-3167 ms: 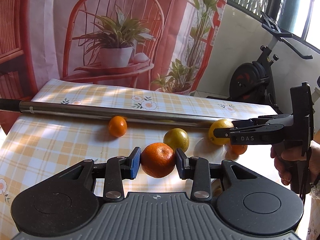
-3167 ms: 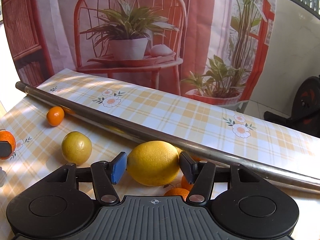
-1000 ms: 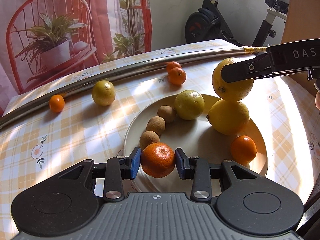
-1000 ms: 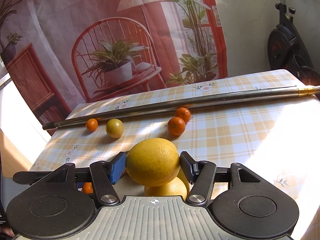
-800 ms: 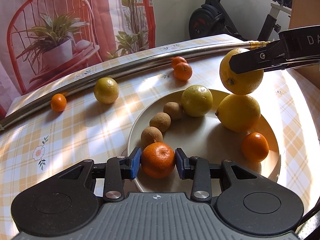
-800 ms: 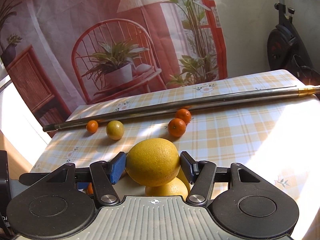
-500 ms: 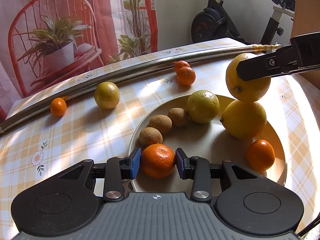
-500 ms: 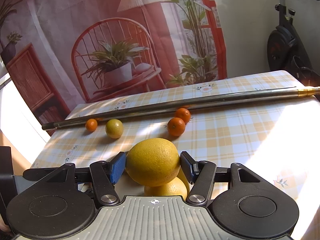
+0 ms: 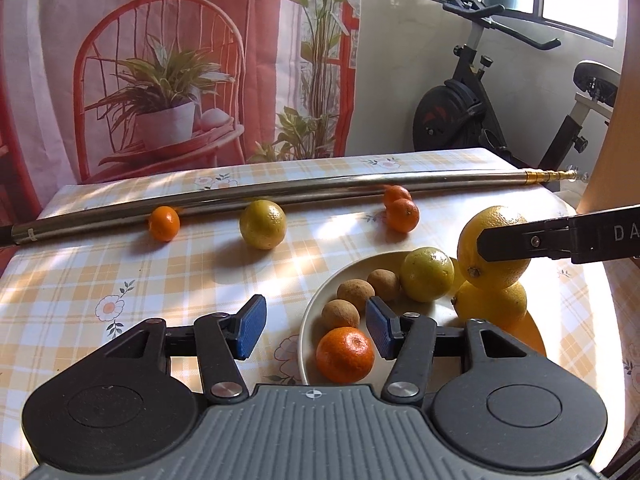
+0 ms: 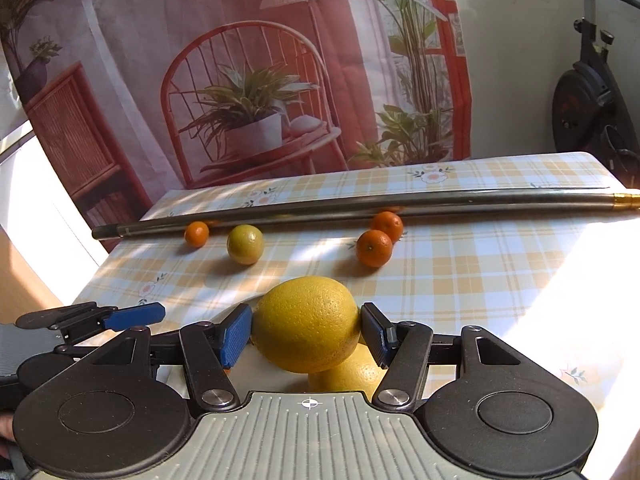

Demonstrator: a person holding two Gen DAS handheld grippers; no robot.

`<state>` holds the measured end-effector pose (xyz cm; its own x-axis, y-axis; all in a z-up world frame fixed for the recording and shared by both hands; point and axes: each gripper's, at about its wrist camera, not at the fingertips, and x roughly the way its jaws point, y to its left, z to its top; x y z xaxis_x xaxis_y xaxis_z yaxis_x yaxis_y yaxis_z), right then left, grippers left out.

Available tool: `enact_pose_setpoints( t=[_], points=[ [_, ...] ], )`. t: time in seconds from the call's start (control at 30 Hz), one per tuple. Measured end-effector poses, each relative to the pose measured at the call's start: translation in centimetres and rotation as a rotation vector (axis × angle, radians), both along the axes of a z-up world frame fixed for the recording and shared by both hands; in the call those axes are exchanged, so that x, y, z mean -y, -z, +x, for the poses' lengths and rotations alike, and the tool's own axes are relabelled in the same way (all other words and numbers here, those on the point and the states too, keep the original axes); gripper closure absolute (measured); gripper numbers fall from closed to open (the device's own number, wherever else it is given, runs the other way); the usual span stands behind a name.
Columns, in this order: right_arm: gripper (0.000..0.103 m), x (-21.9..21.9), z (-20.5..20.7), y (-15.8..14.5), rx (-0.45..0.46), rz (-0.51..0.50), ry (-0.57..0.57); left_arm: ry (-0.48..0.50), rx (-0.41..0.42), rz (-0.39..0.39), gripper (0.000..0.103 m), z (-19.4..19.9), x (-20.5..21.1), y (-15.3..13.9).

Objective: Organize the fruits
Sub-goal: 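Lower the yellow lemon onto the plate and open the right gripper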

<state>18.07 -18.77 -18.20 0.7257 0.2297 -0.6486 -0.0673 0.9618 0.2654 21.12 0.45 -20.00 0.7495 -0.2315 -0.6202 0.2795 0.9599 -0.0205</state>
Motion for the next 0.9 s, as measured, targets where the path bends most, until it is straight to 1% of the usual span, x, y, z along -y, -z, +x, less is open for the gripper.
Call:
enact_pose_setpoints(
  t=[0.1,0.17,0.27,0.37,0.43,0.63,0.8,0.9],
  points=[
    [0.048,-1.0,0.4,0.0,-0.008,-0.016,-0.029,-0.02,0.017,-0.027,0.044,-0.1,-1.0,-0.8],
    [0.048,-1.9,0.8,0.0,-0.02,-0.032,-0.058,-0.036,0.028,-0.036,0.039,-0.3,-1.8,-1.4],
    [0.048,-3.2,1.6,0.1,-0.037,-0.061,-0.102,-0.074,0.043,-0.054,0.034,-0.4,-2.8,-2.0],
    [0.048,-4.4,3.0,0.6,-0.073,-0.077,-0.149,-0.109,0.037,-0.076,0.034,-0.4,-3.6,-2.2],
    [0.048,-5.3,3.8,1.1,-0.092,-0.108,-0.168,-0.118,0.039,-0.087,0.034,-0.6,-3.9,-2.3],
    [0.048,-6.4,5.1,2.2,-0.15,-0.124,-0.188,-0.131,0.025,-0.102,0.033,-0.7,-4.8,-2.1],
    [0.048,-7.0,5.2,2.2,-0.149,-0.153,-0.206,-0.132,0.016,-0.114,0.033,-0.5,-4.8,-2.0],
    [0.048,-7.1,5.2,2.3,-0.148,-0.162,-0.208,-0.131,0.011,-0.117,0.031,-0.6,-4.7,-1.9]
  ],
)
